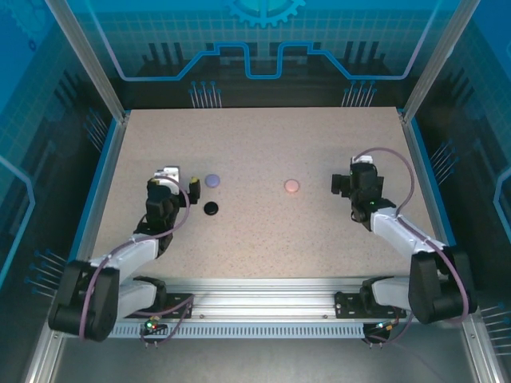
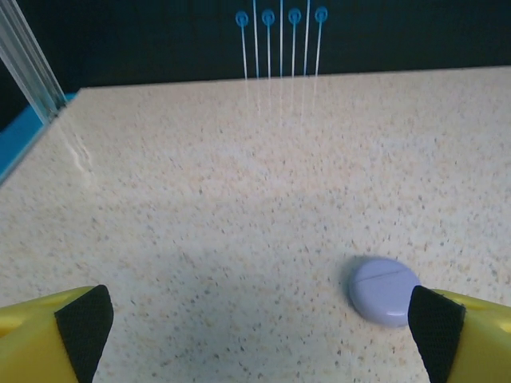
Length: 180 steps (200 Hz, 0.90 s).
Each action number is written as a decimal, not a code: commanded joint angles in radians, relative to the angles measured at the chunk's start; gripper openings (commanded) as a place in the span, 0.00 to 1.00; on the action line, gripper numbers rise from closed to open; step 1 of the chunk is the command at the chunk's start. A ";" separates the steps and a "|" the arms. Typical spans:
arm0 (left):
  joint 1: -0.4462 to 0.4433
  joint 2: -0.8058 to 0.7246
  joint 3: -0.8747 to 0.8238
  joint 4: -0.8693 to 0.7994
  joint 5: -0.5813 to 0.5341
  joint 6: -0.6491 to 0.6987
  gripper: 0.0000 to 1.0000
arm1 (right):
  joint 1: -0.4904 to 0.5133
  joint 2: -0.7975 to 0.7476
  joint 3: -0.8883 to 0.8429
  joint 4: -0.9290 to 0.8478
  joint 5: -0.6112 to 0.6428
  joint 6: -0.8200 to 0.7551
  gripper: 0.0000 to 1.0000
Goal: Insert wireless bluetooth earbuds into charging case
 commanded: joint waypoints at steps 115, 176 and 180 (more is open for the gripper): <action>0.102 0.332 0.082 0.194 0.207 -0.033 0.99 | -0.102 0.223 -0.179 0.662 -0.285 -0.151 1.00; 0.141 0.332 0.104 0.149 0.255 -0.065 0.99 | -0.084 0.226 -0.176 0.664 -0.266 -0.164 1.00; 0.141 0.332 0.104 0.150 0.254 -0.065 0.99 | -0.085 0.226 -0.175 0.664 -0.266 -0.164 1.00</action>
